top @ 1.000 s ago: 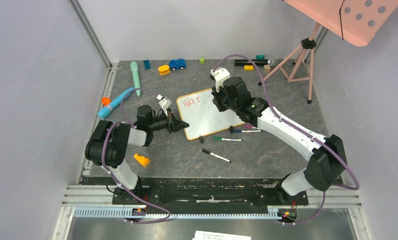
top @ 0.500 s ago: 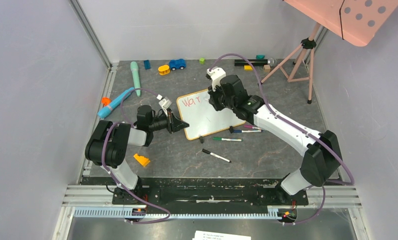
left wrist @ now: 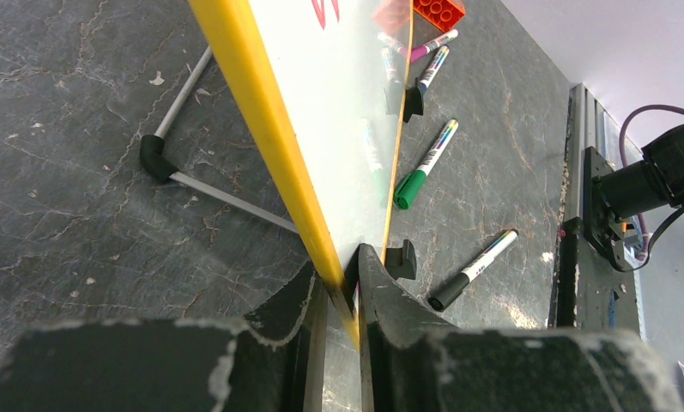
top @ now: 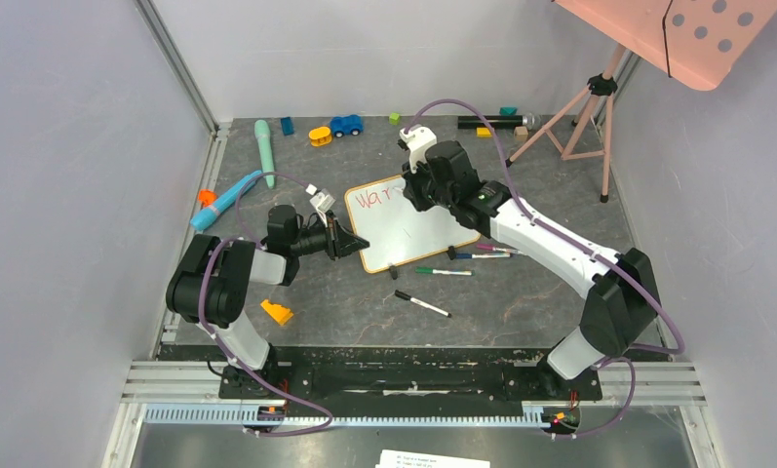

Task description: Write a sentence on the whiteboard

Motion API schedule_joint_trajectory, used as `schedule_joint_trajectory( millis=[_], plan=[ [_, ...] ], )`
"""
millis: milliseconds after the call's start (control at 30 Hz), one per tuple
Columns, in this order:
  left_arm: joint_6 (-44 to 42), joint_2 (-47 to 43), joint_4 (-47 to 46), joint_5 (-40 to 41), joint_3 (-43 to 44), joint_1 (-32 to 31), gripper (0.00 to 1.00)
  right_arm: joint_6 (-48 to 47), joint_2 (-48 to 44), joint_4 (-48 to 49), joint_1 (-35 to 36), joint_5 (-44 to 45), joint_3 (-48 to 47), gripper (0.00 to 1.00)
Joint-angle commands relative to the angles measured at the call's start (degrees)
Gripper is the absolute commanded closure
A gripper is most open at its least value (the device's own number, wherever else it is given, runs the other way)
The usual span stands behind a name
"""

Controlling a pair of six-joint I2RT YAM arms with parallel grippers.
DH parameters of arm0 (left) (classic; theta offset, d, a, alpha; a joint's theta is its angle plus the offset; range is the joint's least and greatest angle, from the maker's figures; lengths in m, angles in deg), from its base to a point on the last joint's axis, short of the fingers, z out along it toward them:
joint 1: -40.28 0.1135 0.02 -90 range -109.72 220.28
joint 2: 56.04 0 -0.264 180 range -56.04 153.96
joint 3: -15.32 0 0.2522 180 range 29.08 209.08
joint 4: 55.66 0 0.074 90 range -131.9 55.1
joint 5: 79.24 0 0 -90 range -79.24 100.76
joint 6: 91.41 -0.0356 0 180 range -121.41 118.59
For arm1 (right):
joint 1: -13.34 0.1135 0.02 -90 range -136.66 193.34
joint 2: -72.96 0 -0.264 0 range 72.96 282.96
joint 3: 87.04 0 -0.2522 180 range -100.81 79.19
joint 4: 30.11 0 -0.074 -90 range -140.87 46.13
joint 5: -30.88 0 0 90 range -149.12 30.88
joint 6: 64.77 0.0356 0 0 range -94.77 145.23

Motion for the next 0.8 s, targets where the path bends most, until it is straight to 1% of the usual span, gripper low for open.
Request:
schedule_joint_trajectory(
  millis=[0,467,767],
  plan=[
    [-3.2,0.4,-0.2,3.7,1.1,0.3,0.92,0.5,0.4,2.0,0.0,0.2,-2.8,1.0],
    [-3.2,0.3,-0.2,3.7,1.0,0.3,0.92,0.8,1.4,0.9,0.0,2.1,-2.5,1.0],
    [-3.2,0.3,-0.3,3.7,0.9,0.3,0.92,0.5,0.1,0.8,0.0,2.5,0.4,1.0]
  ],
)
